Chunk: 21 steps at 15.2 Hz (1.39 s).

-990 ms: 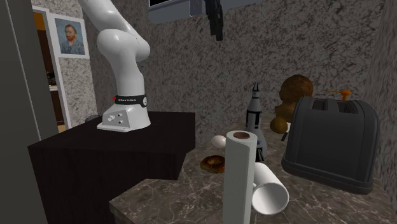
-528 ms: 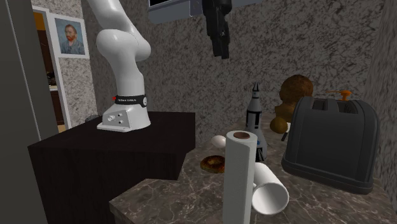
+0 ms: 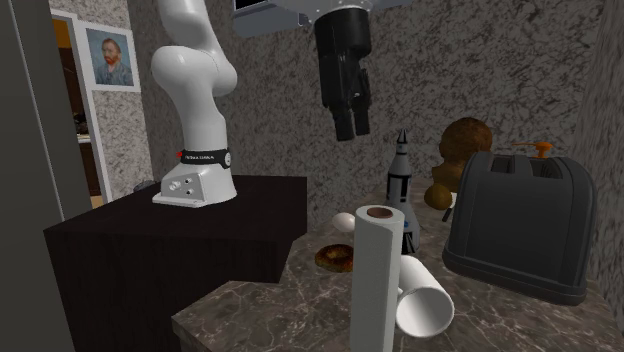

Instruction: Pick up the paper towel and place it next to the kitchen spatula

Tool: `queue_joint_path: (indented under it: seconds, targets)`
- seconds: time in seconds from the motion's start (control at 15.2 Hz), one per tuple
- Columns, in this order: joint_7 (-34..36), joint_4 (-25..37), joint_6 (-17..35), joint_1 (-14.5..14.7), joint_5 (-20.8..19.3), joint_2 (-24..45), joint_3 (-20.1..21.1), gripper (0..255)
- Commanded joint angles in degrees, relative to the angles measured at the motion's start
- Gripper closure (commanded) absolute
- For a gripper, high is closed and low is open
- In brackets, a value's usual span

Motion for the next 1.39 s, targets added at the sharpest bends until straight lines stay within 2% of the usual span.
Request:
queue_joint_path:
  seconds: [0.0,0.13,0.33,0.86,1.32]
  targets:
    - [-2.83,0.85,3.32,0.39,3.33,4.06,-1.98,0]
    - [-7.01,2.39,6.03,0.74,8.41,8.68,-3.77,0]
    - [-14.79,5.41,9.01,-0.15,18.34,16.03,-4.62,0]
    - [-22.59,7.29,13.15,-2.98,29.11,23.87,-0.56,0]
    - [-22.55,7.28,13.16,-3.08,29.06,23.85,-0.46,0]
